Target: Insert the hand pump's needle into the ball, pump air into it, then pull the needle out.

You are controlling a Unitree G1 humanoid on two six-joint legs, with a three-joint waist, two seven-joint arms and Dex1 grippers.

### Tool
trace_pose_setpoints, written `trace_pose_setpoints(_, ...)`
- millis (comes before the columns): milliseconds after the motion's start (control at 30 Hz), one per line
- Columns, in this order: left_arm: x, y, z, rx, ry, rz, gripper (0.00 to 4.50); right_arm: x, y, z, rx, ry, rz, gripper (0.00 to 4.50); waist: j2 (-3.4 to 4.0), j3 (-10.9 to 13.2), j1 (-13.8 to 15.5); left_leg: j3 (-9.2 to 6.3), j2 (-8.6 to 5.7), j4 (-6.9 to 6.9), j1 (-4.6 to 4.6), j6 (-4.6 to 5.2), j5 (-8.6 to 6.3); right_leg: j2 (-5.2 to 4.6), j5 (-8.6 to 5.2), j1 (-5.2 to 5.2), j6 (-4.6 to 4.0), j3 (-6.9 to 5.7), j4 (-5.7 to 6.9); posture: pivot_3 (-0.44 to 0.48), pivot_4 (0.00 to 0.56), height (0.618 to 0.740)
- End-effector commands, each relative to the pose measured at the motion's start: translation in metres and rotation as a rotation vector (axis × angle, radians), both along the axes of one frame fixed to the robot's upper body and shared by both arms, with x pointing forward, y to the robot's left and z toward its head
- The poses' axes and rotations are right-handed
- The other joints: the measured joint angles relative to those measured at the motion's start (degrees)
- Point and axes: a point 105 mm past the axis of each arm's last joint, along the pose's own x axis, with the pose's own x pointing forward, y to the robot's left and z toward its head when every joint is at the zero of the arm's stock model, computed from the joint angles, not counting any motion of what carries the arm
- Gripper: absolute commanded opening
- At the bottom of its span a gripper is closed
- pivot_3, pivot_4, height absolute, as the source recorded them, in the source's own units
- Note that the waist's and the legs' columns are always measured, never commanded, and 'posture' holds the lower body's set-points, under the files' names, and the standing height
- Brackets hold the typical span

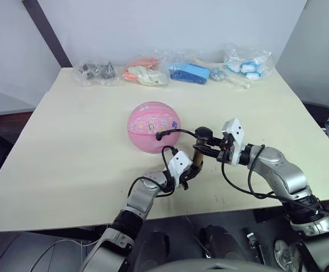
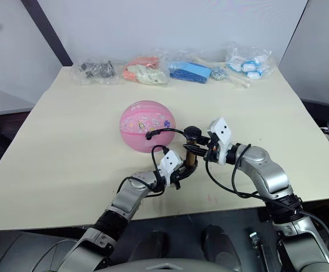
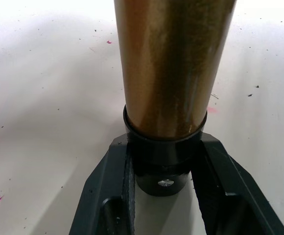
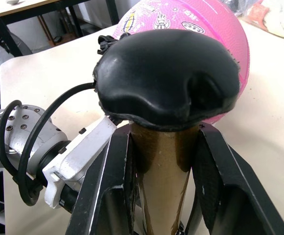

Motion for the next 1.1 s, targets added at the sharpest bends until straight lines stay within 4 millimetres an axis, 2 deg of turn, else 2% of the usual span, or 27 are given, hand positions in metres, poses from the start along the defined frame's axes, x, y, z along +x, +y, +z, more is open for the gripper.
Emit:
trace_pose_setpoints(33, -0.007, 0.021, -0.028, 0.068, 0.09, 0.049, 1.1, 0.003, -0.025, -0.011, -0.059, 0.108, -0.076, 1.01, 0.1, 0.08, 0.07, 0.0, 0.0, 0.0, -0.04, 0.0, 0.0, -0.01, 0.0, -0.03, 0.0, 0.0, 0.0, 0.0, 0.15, 0.74)
trace_pose_setpoints(267, -0.005, 0.018, -0.03, 0.064, 0.09, 0.045, 1.1, 0.007, -0.045, 0.069, 0.015, -0.039, -0.087, 1.01, 0.57, 0.9, 1.32, 0.05, -0.28, 0.03, -0.61, 0.0, 0.0, -0.24, 0.08, -0.5, 0.15, 0.05, -0.03, 0.0, 0.15, 0.74)
trace_pose_setpoints(333, -0.005, 0.016, -0.029, 0.062, 0.089, 0.04, 1.1, 0.001, -0.052, 0.112, 0.042, -0.123, -0.076, 1.01, 0.76, 1.07, 1.52, 0.08, -0.32, 0.06, -0.8, 0.0, 0.01, -0.26, 0.17, -0.66, 0.3, 0.07, -0.03, 0.0, 0.15, 0.74)
trace_pose_setpoints(400, -0.004, 0.015, -0.029, 0.06, 0.088, 0.034, 1.1, -0.005, -0.055, 0.138, 0.061, -0.17, -0.069, 1.01, 0.95, 1.27, 1.71, 0.07, -0.37, 0.21, -1.37, 0.01, 0.02, -0.28, 0.3, -1.13, 0.48, 0.11, -0.02, 0.0, 0.15, 0.74)
trace_pose_setpoints(633, -0.004, 0.014, -0.029, 0.057, 0.087, 0.027, 1.1, -0.015, -0.058, 0.175, 0.083, -0.22, -0.062, 1.01, 0.74, 1.38, 1.68, 0.1, -0.37, 0.22, -1.35, 0.01, 0.02, -0.3, 0.29, -1.08, 0.49, 0.11, -0.04, 0.0, 0.15, 0.74)
trace_pose_setpoints(733, -0.004, 0.014, -0.028, 0.055, 0.086, 0.024, 1.1, -0.015, -0.054, 0.172, 0.079, -0.211, -0.056, 1.01, 0.69, 1.4, 1.69, 0.14, -0.37, 0.23, -1.31, 0.01, 0.02, -0.3, 0.29, -1.08, 0.48, 0.15, -0.03, 0.0, 0.15, 0.74)
trace_pose_setpoints(900, -0.005, 0.014, -0.027, 0.053, 0.085, 0.023, 1.1, -0.006, -0.049, 0.136, 0.042, -0.134, -0.069, 1.01, 0.65, 1.36, 1.65, 0.11, -0.36, 0.23, -1.31, 0.01, 0.02, -0.28, 0.29, -1.06, 0.49, 0.13, -0.03, 0.0, 0.15, 0.74)
trace_pose_setpoints(967, -0.005, 0.014, -0.026, 0.053, 0.083, 0.024, 1.1, 0.0, -0.044, 0.1, -0.026, -0.074, -0.075, 1.01, 0.6, 1.31, 1.56, 0.13, -0.35, 0.24, -1.26, 0.01, 0.02, -0.27, 0.3, -1.03, 0.5, 0.14, -0.03, 0.0, 0.15, 0.74)
trace_pose_setpoints(1100, -0.005, 0.016, -0.025, 0.054, 0.081, 0.027, 1.1, 0.006, -0.037, 0.048, -0.081, 0.014, -0.078, 1.01, 0.34, 1.0, 1.22, 0.14, -0.24, 0.23, -0.85, 0.01, 0.02, -0.16, 0.25, -0.71, 0.41, 0.15, -0.01, 0.0, 0.15, 0.74)
